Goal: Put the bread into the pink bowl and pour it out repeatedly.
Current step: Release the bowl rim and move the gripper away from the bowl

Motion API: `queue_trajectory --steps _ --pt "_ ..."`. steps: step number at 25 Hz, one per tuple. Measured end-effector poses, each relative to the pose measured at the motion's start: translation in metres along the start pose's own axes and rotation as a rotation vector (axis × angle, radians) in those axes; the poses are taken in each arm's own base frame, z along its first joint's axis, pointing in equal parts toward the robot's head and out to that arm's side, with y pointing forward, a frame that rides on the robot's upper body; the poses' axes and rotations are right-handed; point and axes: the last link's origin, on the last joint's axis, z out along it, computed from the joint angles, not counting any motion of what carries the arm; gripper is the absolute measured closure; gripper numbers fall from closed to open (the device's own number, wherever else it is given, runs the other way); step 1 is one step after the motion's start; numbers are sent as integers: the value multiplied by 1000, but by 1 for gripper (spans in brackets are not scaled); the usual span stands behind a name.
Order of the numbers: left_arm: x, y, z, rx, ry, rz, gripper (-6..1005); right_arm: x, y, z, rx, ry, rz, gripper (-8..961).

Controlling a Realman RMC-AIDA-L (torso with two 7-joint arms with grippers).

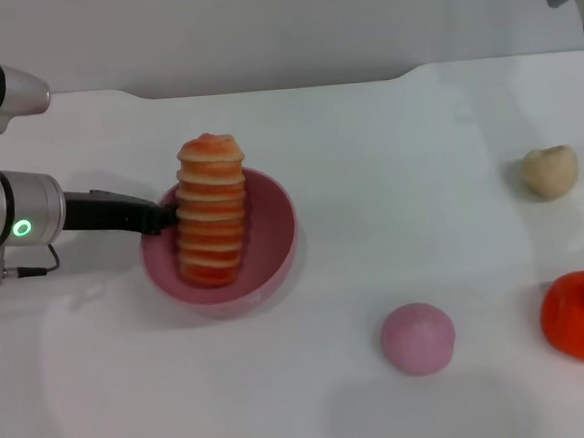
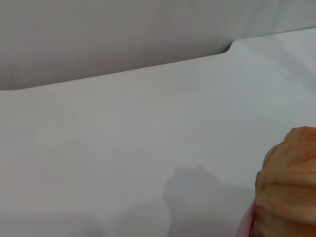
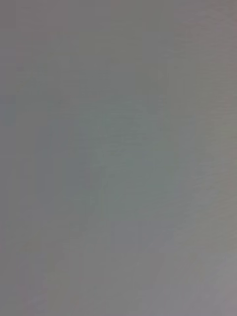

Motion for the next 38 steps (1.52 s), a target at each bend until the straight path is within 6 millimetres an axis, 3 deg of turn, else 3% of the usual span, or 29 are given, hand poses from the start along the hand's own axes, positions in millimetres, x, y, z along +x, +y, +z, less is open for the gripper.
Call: queue_trajectory --steps 23,31,38 --pt "-1 2 2 -2 -25 8 931 2 0 -5 -1 8 11 352" --pt "3 6 4 -10 -15 9 794 3 -2 -6 3 12 13 352" --pt "18 10 0 -6 29 30 494 4 -3 -9 2 18 17 352"
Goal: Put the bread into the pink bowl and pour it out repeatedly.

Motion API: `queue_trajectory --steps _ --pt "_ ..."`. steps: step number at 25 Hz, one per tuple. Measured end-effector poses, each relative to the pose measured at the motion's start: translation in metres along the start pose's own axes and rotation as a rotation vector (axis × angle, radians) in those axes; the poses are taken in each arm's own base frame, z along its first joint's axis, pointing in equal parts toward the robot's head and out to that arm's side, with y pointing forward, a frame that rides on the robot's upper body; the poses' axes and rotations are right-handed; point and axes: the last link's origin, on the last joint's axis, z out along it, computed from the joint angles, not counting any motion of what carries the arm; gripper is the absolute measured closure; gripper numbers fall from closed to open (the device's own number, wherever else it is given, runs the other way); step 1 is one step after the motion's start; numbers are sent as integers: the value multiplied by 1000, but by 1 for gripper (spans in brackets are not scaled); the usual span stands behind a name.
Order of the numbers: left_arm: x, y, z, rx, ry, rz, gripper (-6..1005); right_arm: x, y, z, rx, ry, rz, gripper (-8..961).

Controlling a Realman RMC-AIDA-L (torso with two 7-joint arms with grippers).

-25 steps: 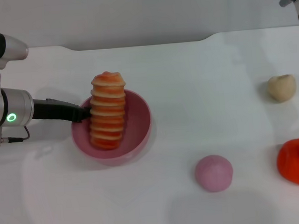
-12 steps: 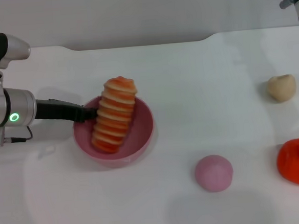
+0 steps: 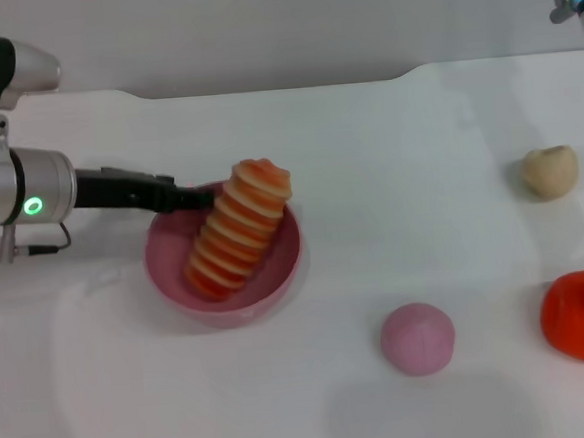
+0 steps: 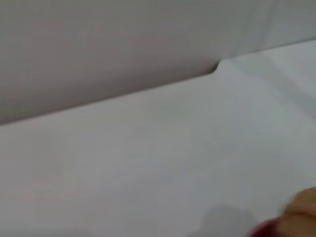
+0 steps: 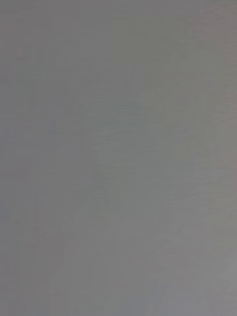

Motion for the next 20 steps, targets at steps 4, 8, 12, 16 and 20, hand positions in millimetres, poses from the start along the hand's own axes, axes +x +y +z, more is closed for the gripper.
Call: queue_trajectory --steps 4,8,12,16,20 --pt "11 0 -6 5 22 15 313 0 0 -1 -1 1 -1 352" --pt "30 -4 -25 36 94 41 306 0 0 -1 0 1 0 352" --pt "50 -10 -51 86 223 56 304 0 -1 -2 1 1 0 352" --pt "60 -11 -69 69 438 71 305 1 -3 -4 9 7 -4 351" --pt "52 -16 -80 32 734 68 305 3 -5 -6 15 14 -8 351"
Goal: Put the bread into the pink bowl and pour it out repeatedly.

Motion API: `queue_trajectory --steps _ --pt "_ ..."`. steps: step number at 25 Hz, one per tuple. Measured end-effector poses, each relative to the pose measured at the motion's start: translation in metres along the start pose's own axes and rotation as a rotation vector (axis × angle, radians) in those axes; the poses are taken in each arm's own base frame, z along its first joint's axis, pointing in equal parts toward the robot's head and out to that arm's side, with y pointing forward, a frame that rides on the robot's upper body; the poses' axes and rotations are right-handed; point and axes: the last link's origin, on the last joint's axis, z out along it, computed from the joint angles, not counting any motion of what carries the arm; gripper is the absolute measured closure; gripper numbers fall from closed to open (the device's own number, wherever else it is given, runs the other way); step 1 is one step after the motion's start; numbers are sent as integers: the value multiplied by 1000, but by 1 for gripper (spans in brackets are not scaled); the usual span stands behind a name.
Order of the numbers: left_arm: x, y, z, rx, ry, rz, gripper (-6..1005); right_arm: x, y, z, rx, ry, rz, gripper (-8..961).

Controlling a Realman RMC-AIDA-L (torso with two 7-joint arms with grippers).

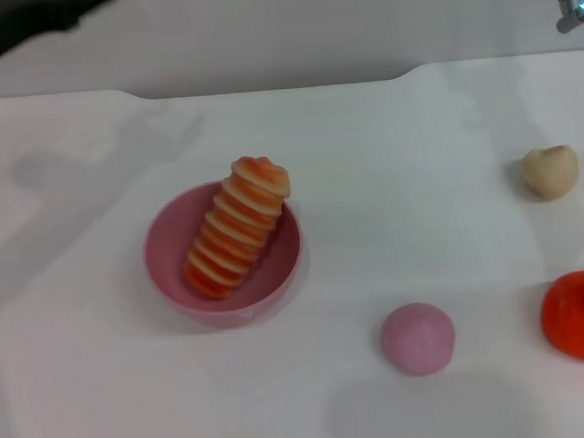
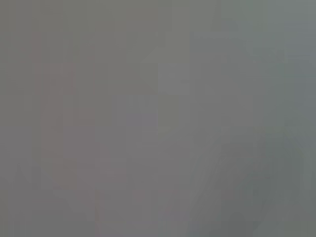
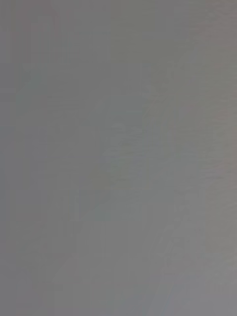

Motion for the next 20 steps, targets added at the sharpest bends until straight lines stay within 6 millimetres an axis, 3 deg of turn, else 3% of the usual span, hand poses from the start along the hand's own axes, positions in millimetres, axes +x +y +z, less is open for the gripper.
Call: queue_trajectory --steps 7,10,20 --pt "-17 0 -18 27 345 46 306 8 -6 -6 10 33 -22 351" --pt "-26 -1 -26 128 483 125 307 12 -11 -9 18 47 -46 351" --pt "-55 -24 -48 468 511 223 308 11 -62 -45 145 13 -227 351"
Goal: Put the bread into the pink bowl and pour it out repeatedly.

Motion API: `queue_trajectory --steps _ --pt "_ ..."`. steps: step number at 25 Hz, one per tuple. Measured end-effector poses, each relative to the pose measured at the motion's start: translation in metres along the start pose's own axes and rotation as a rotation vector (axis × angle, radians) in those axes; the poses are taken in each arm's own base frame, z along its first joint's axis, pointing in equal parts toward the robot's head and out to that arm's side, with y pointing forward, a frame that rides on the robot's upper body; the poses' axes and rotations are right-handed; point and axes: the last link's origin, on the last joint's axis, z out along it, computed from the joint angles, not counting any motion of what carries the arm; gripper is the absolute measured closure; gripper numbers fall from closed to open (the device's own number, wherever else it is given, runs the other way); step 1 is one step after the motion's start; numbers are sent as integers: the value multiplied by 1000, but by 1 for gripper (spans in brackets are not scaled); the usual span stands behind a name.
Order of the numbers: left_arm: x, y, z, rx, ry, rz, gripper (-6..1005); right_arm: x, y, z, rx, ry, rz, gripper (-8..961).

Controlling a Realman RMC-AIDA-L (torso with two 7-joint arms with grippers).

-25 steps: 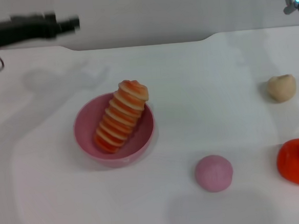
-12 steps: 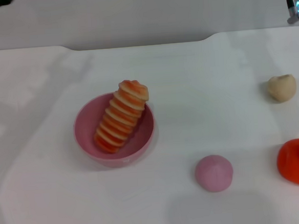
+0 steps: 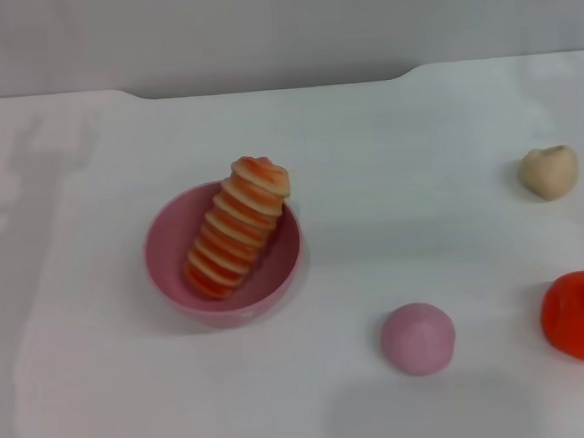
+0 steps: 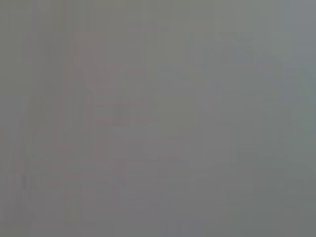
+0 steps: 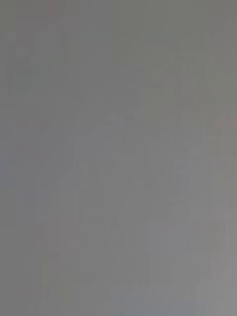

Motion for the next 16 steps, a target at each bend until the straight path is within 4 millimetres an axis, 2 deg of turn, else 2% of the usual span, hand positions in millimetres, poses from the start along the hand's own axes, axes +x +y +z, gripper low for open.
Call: queue_trajectory --steps 6,10,16 --pt "-1 -9 -10 40 -9 2 308 2 -37 -17 137 12 -34 351" --pt "-2 -10 -11 44 -13 3 308 3 -45 -22 166 19 -42 351" --pt "-3 -11 -12 48 -17 4 308 4 -46 -24 169 23 -44 352"
